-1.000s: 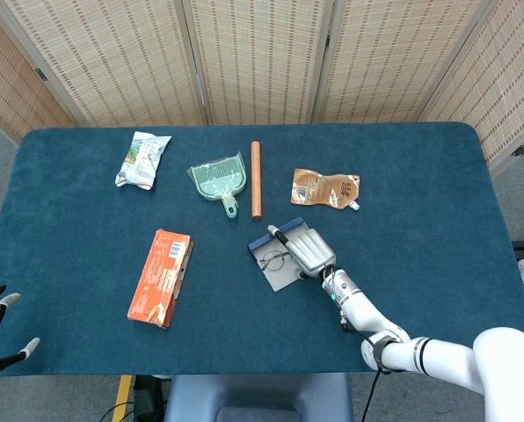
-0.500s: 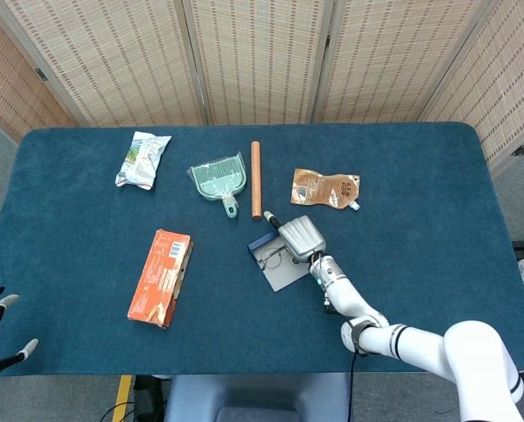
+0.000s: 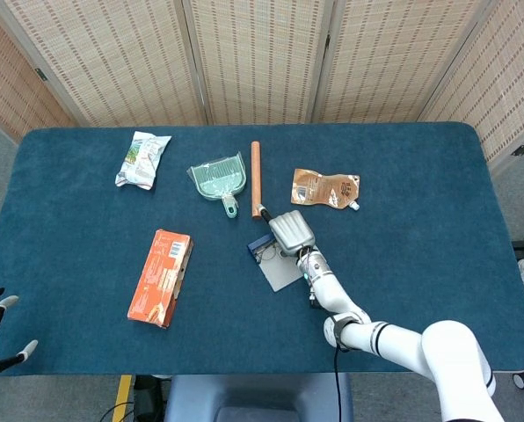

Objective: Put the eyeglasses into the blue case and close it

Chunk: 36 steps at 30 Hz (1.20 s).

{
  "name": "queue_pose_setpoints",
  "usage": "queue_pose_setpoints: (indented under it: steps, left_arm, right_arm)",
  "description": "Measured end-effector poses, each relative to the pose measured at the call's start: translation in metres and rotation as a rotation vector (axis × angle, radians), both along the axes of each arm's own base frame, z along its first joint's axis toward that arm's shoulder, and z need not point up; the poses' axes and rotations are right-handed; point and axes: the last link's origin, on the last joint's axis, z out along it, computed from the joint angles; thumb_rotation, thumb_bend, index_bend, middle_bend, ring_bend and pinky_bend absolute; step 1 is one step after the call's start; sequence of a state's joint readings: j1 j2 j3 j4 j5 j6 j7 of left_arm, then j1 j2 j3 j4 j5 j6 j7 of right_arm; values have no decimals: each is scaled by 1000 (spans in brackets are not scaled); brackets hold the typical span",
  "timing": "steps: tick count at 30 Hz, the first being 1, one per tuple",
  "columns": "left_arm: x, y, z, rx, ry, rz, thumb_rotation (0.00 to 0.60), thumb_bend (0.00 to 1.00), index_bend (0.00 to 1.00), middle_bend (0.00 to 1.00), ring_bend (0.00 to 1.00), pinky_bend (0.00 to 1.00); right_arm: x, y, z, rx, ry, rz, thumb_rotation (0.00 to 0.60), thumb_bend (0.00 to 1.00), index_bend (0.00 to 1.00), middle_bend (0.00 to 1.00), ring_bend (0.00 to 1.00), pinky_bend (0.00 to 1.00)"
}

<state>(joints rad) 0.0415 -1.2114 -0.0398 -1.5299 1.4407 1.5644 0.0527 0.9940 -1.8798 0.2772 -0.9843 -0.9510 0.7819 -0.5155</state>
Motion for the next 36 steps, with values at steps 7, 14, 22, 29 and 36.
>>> queue_pose_setpoints:
  steps: [7,14,22,29,36]
  left_arm:
    - [1,-1,2,5,-2,-5,600,186,248,137,147,238]
    - [5,1,-1,-1,-10,-23,600,186,248,137,147,238]
    - [8,1,0,0,-13,-35,600,187,248,137,147,238]
    - [11,1,-3,-7,-20,-41,600,187,248,137,147,238]
    - [10,0,-2,-4,-16,-34,600,186,248,137,147,238]
  right_arm:
    - [-2,3,5,-21,-8,12,600,279,0,995,1000,981]
    - [-19,28,23,-8,-24,75,600,310,58,995,1000,981]
    - [-66,67,57,-8,-10,107,600,335,320,978,1000,981]
    - [-90,75,60,-19,-20,87,600,256,342,978,1000,981]
    - [-101,69,50,-44,-3,75,600,204,359,980,1000,982]
